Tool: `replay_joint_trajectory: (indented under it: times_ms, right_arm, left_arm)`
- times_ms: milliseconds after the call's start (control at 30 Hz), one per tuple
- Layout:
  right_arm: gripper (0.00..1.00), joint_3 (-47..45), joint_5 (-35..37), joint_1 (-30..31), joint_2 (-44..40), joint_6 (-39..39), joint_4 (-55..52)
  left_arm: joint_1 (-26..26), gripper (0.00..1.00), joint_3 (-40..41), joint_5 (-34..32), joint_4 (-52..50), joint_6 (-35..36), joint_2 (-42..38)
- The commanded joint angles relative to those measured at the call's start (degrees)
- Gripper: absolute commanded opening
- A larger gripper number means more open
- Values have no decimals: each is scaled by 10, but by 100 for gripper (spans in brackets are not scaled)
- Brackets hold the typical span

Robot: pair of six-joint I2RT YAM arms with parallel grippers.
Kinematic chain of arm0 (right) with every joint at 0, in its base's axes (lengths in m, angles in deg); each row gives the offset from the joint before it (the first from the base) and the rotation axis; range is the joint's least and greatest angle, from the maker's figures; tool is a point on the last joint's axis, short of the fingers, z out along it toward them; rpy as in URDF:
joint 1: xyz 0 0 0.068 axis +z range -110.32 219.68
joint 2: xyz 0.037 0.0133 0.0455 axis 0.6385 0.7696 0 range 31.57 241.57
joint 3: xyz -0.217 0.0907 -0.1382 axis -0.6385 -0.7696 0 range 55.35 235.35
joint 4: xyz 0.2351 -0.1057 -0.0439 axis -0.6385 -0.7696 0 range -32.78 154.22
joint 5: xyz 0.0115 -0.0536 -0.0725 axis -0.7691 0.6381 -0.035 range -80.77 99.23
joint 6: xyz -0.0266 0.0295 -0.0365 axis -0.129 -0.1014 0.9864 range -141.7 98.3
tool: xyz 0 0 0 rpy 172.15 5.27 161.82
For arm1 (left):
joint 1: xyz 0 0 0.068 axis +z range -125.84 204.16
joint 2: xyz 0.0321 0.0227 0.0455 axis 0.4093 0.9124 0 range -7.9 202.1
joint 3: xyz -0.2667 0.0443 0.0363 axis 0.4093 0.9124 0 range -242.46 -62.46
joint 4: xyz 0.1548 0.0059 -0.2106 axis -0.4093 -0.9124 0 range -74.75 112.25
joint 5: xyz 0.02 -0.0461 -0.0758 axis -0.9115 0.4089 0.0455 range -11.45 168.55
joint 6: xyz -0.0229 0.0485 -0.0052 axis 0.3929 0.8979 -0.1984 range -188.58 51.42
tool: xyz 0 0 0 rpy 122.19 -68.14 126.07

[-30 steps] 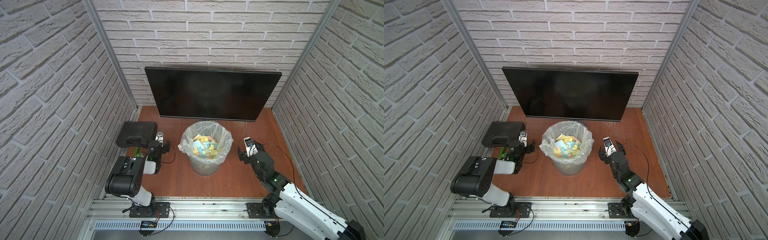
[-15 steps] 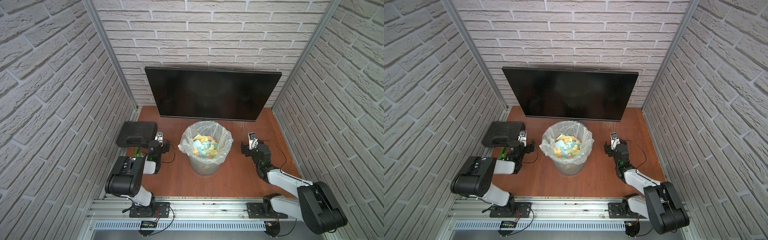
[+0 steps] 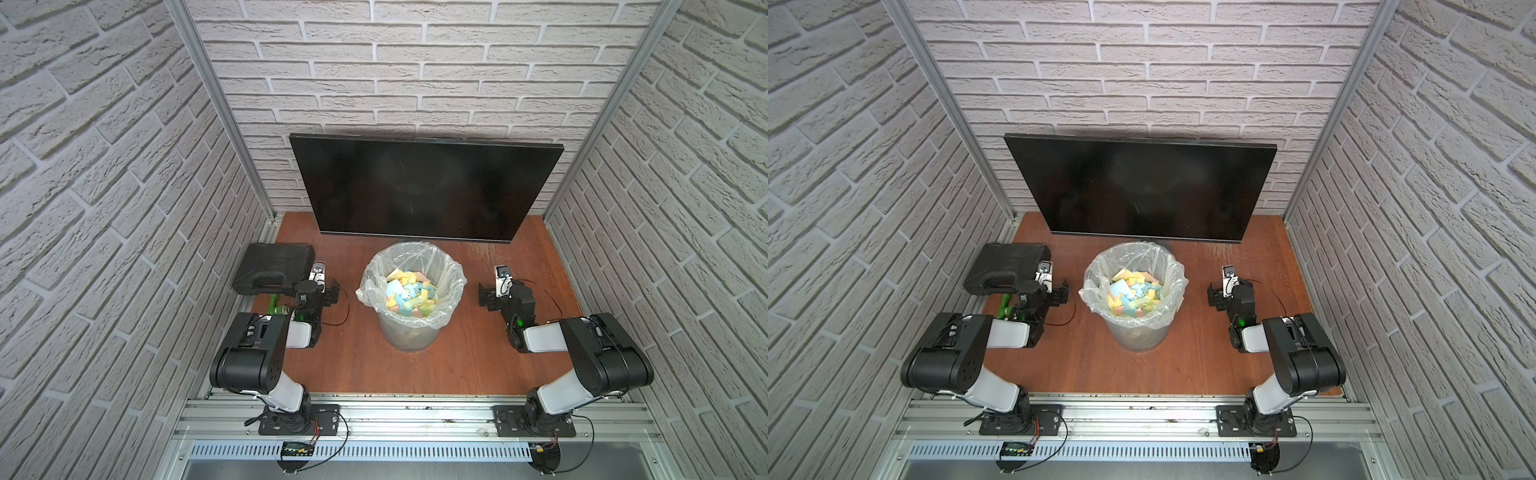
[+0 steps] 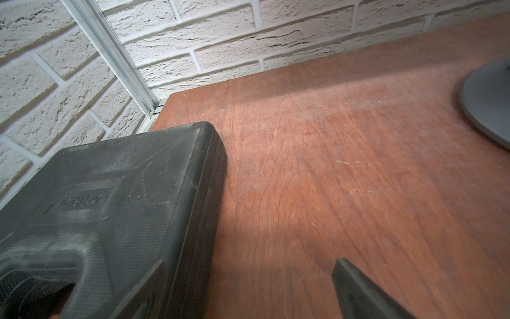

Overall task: Remove the sticky note from the monitor
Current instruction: Reset both arms

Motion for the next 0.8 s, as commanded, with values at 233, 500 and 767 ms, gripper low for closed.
replay_joint_trajectory:
  times_ms: [233,500,767]
  right_arm:
    - [99,22,13,-6,-6,-23,-3]
    - [99,26,6,-8,-5,-24,-10]
    - [99,27,2,-11,-5,-25,-13]
  left_arm:
    - [4,98,-12,5,14,-7,2]
    - [5,98,-13,5,15,-7,1]
    - [5,98,-12,6,15,-7,1]
